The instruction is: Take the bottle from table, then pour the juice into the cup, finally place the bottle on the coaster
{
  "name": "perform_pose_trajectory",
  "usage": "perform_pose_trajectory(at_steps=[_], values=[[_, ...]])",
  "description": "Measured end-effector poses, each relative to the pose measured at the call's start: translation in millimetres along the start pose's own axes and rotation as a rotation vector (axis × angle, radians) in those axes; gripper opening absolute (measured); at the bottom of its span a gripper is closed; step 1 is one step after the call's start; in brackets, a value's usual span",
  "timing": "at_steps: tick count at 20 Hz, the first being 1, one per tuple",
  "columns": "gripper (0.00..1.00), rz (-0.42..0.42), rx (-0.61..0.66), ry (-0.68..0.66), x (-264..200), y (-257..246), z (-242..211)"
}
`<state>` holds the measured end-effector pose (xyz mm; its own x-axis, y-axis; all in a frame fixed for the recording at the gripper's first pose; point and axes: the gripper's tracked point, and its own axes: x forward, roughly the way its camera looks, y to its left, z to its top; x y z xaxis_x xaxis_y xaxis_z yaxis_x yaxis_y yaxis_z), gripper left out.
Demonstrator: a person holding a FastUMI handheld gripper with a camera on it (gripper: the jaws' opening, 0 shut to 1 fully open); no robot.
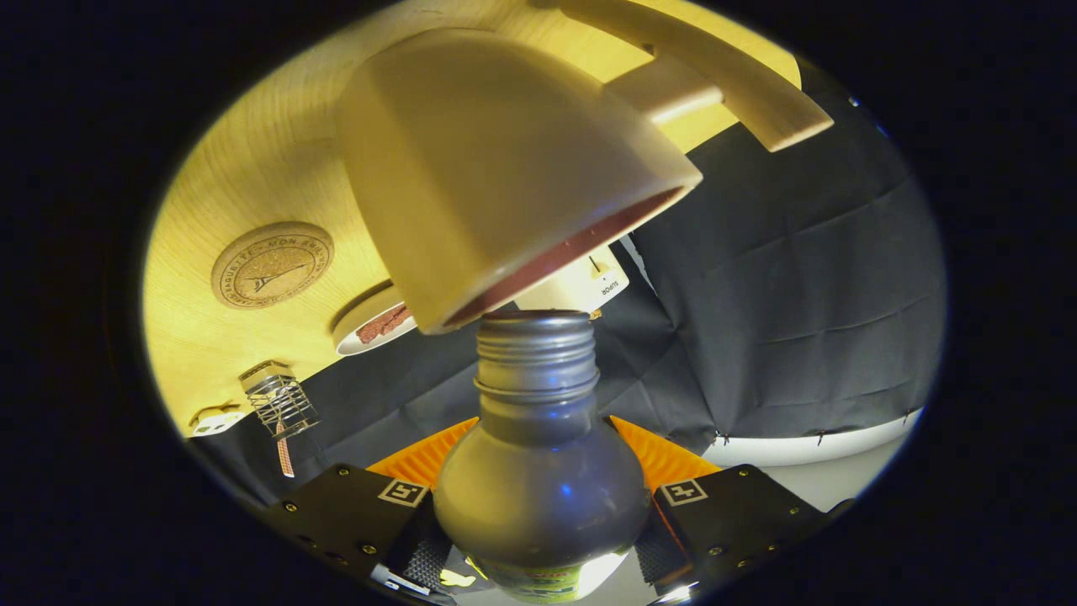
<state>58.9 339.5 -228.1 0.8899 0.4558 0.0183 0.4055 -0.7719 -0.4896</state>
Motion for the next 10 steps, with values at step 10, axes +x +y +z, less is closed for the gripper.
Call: perform_pose_trajectory(at_steps=[10], values=[[0.84,0.032,0.031,0.006,0.7,7.6,-1.3]])
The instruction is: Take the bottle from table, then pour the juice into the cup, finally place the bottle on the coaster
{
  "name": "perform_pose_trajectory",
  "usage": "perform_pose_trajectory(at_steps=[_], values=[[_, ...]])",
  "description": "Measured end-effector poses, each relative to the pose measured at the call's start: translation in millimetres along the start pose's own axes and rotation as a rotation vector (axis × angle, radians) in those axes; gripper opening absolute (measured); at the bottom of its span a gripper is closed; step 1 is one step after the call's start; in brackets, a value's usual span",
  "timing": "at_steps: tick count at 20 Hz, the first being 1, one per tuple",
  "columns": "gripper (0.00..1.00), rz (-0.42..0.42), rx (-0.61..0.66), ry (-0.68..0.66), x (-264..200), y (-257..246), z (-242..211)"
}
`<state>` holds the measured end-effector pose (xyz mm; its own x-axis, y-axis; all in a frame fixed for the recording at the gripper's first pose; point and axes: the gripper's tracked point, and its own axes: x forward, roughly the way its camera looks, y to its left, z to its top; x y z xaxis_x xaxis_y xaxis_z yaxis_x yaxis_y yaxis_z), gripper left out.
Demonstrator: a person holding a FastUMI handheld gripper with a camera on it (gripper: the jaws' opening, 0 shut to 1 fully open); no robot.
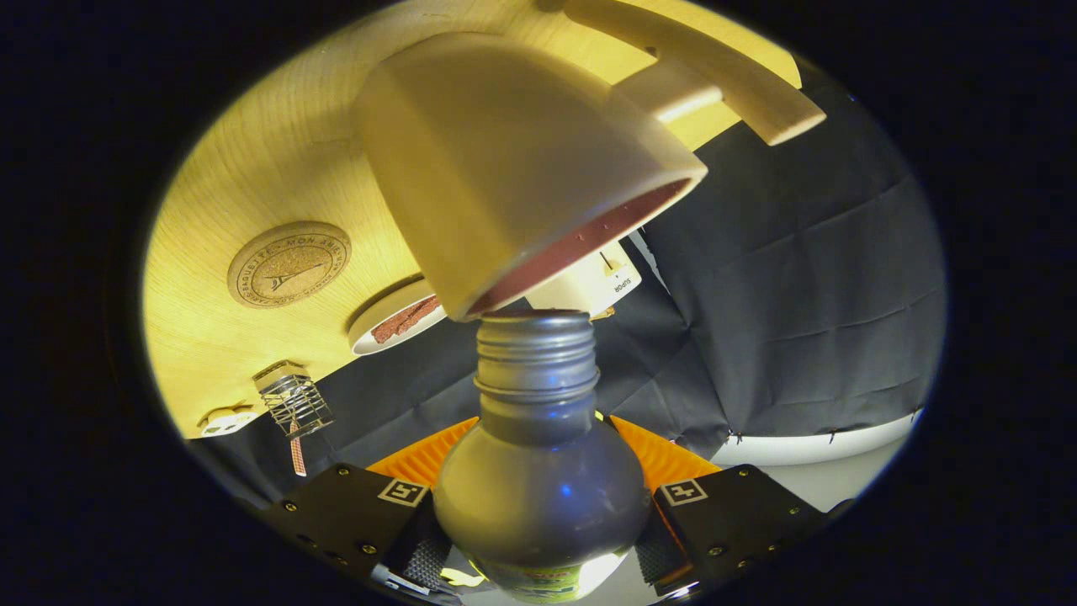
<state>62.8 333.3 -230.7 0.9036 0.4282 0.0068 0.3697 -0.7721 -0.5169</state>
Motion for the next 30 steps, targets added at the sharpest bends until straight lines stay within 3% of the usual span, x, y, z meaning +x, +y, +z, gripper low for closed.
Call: perform_pose_trajectory(at_steps=[10,20,24,30], values=[[0.84,-0.013,0.122,0.040,-14,1,-20],[0.85,0.030,0.242,0.057,-22,38,-40],[0.85,-0.009,0.353,0.091,-27,34,-52],[0.85,0.002,0.598,0.140,-35,39,-64]])
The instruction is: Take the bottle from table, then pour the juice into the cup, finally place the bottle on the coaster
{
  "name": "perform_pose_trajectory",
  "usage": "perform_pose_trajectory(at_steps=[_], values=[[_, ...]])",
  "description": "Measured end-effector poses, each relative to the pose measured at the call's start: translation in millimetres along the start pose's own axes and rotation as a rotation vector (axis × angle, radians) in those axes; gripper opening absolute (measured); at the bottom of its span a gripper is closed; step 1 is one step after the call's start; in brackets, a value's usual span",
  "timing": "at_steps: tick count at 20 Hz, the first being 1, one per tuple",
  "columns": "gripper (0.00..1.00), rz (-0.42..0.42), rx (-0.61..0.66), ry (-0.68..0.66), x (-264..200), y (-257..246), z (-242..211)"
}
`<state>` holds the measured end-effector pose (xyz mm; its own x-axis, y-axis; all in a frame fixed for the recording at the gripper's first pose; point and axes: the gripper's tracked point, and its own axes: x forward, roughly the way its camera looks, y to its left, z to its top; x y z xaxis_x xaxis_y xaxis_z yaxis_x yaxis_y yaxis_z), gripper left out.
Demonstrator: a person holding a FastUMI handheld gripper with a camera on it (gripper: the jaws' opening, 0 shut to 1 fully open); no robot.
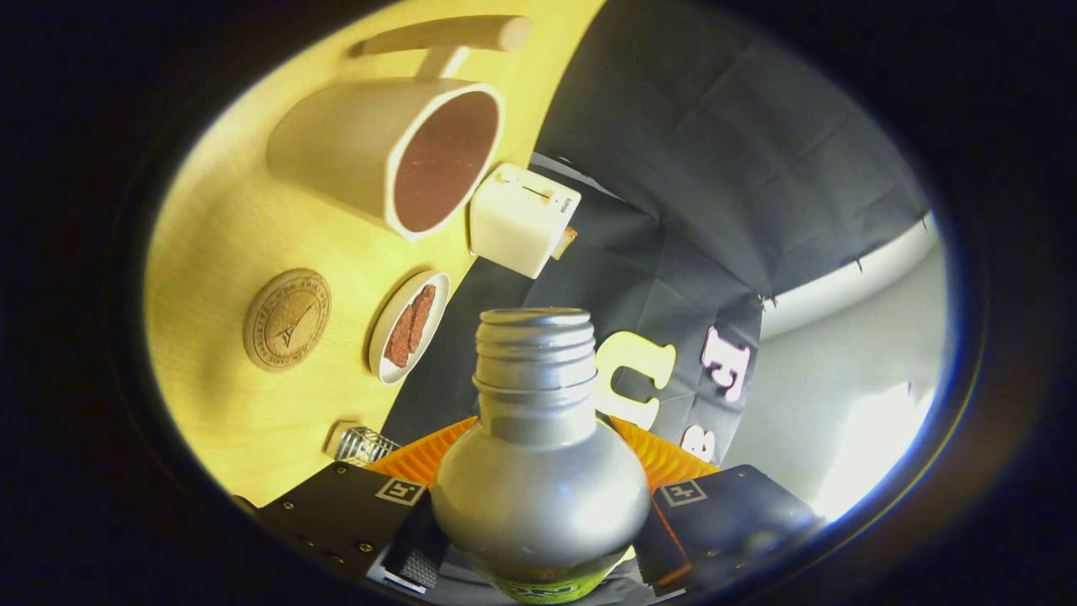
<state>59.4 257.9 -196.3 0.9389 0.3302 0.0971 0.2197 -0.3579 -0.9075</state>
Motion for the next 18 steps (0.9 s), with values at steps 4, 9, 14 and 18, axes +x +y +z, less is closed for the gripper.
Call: perform_pose_trajectory(at_steps=[4,9,14,18], values=[[0.85,0.010,0.188,0.024,10,-14,-6],[0.85,0.020,0.393,0.074,-4,-3,-4],[0.85,0.022,0.586,0.143,10,-3,-23],[0.85,0.038,0.756,0.192,13,5,-30]])
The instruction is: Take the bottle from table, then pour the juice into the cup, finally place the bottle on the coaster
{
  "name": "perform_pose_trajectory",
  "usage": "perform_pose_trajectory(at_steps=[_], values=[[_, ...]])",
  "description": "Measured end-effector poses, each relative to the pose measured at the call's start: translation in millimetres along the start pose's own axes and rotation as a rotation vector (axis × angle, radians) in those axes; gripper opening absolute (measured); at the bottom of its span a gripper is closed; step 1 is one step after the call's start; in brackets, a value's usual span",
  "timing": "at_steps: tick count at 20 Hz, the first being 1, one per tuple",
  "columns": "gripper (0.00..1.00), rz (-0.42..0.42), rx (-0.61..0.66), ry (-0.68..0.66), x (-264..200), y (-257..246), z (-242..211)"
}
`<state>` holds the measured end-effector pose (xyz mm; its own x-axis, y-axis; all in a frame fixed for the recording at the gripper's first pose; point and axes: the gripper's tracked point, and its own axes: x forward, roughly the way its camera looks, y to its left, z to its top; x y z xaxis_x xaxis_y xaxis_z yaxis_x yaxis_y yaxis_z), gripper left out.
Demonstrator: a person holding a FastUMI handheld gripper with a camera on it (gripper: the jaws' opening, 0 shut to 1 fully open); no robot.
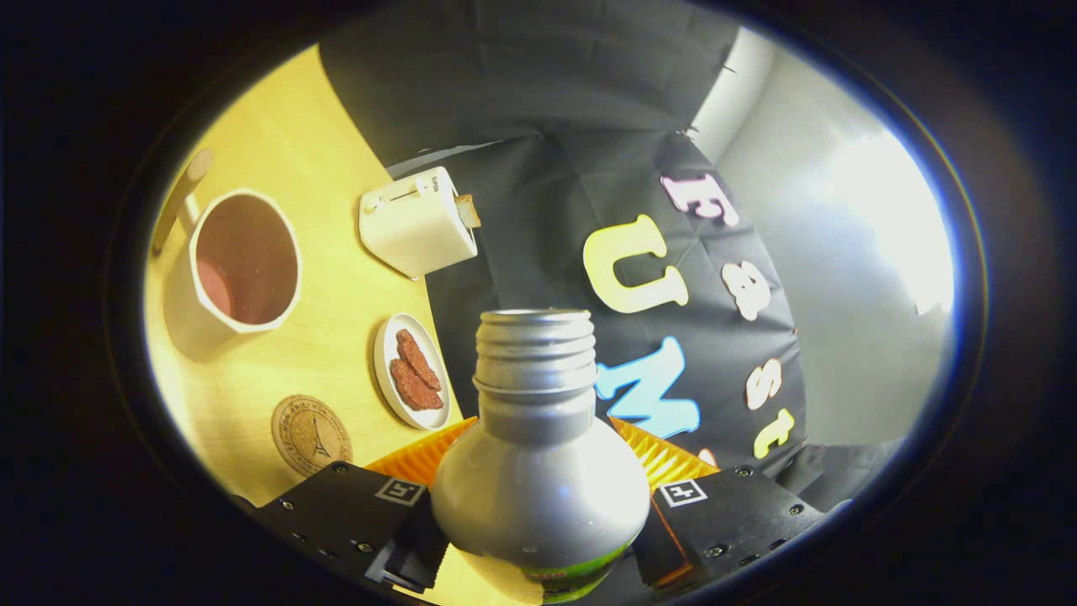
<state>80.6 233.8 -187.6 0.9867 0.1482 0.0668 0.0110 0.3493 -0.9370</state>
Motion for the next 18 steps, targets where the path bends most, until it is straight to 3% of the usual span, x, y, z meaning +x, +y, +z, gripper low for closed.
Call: perform_pose_trajectory(at_steps=[6,18], values=[[0.85,0.103,0.235,0.087,5,24,-12],[0.85,0.148,0.892,0.031,11,5,14]])
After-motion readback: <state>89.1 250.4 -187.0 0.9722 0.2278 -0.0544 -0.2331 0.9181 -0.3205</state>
